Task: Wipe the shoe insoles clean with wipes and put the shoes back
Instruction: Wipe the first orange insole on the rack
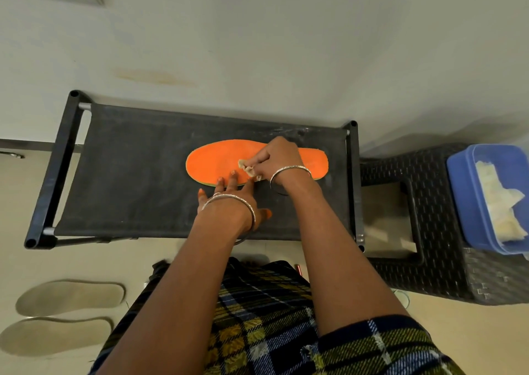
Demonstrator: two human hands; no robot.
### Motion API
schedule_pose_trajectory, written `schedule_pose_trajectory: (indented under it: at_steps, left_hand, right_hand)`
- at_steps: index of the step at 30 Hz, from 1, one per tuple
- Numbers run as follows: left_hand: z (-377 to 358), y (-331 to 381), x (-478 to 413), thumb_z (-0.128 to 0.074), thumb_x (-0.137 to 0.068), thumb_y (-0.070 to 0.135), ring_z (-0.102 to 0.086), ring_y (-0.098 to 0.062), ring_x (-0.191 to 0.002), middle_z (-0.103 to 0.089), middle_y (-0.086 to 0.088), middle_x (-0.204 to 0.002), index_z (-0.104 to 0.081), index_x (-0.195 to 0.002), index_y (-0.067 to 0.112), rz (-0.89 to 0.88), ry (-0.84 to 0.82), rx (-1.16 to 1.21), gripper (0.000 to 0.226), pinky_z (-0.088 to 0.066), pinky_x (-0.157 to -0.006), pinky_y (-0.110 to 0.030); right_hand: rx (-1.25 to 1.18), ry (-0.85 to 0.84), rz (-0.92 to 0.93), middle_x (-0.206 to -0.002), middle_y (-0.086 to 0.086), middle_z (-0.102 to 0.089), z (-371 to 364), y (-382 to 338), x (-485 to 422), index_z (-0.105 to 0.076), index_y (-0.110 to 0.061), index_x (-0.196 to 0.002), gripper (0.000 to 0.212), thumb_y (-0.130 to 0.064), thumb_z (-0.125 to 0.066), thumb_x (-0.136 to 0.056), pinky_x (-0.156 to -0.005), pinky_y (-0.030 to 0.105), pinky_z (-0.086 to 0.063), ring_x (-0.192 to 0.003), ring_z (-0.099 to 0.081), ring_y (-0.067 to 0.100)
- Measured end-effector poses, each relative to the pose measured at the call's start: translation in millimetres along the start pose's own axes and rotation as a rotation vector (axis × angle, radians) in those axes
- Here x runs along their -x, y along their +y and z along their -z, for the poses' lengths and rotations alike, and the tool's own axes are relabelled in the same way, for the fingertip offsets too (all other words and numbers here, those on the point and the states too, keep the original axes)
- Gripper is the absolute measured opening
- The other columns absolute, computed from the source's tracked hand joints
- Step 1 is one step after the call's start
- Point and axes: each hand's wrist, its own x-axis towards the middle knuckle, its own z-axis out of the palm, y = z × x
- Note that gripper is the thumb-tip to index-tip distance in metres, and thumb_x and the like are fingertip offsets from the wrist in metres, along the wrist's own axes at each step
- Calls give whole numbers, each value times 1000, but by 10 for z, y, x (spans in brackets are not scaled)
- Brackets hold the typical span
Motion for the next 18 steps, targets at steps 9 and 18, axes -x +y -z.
schedule_pose_trajectory:
  at_steps: [9,18]
  left_hand:
    - [13,16,-8,-41,-95,60,14,-29,-148,22,0,-160,8,-154,35,3,0,-13,81,0,-114,-62]
    - [6,15,-32,-41,-95,60,13,-30,-148,21,-1,-160,6,-154,35,4,17,-19,80,-1,-114,-62]
  right_hand:
    - [29,231,-87,-106,5,-75,-48,28,-155,-78,-14,-104,25,-32,-74,-87,-89,33,-55,-102,-67,23]
    - [6,300,-121,-109,6,-74,-1,24,-116,-77,-12,-106,24,-30,-71,-90,-85,28,-52,-103,-68,22]
